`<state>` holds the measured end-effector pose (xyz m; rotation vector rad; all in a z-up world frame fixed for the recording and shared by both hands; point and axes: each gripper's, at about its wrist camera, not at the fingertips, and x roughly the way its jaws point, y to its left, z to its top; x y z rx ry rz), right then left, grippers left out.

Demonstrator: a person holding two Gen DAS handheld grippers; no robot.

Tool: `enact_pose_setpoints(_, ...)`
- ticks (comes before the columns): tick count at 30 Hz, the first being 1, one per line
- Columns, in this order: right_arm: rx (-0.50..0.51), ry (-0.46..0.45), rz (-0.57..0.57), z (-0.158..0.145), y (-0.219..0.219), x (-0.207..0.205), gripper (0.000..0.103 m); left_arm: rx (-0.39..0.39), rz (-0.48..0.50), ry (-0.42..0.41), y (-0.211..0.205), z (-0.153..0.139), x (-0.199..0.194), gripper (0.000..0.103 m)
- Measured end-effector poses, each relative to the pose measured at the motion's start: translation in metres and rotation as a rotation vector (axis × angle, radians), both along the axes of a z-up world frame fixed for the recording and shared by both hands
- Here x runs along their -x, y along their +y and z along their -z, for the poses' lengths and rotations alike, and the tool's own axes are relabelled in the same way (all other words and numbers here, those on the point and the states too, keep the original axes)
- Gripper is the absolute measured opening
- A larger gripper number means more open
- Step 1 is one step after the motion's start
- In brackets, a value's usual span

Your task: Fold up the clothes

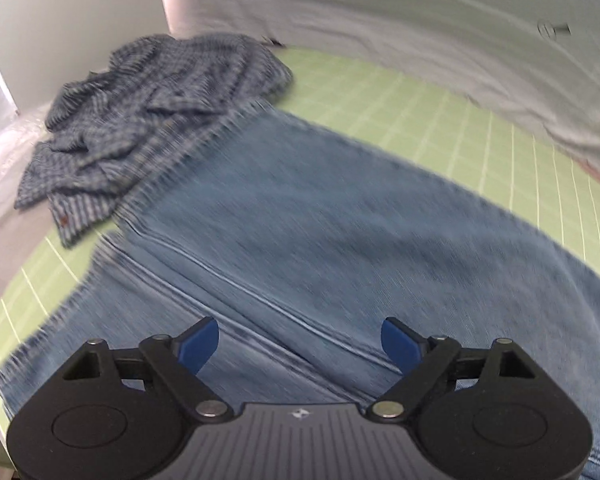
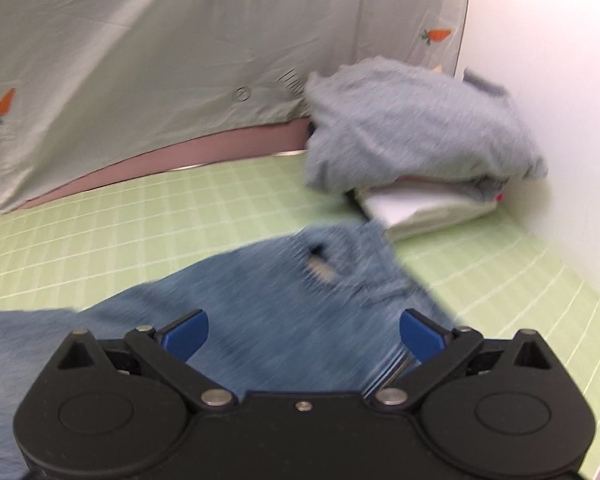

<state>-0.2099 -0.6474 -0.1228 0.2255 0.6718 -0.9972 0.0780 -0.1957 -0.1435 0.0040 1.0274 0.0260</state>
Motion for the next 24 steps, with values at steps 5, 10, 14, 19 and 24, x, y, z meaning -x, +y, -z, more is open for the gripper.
enact_pose_setpoints(5,0.05,0.085,0.02,0.01,-0.061,-0.012,0.103,-0.028,-0.012,0.034,-0.024,0.015,-0.01,0.09)
enact_pose_setpoints(10,0.019,0.187,-0.037,0.036,-0.106,-0.041,0.103,-0.054,-0.06,0.051,-0.042,0.024,-0.025,0.1)
enact_pose_setpoints(14,0.05,0.276,-0.087,0.057,-0.115,-0.062,0.102,-0.045,-0.098,0.056,-0.05,0.027,-0.039,0.103)
enact_pose_setpoints(19,0.081,0.006,0.103,0.019,-0.145,-0.045,0.097,-0.035,-0.029,0.042,-0.054,0.031,-0.048,0.103)
enact_pose_setpoints(24,0.03,-0.047,0.176,0.014,-0.162,-0.042,0.103,0.005,-0.049,0.02,-0.059,0.037,-0.053,0.103)
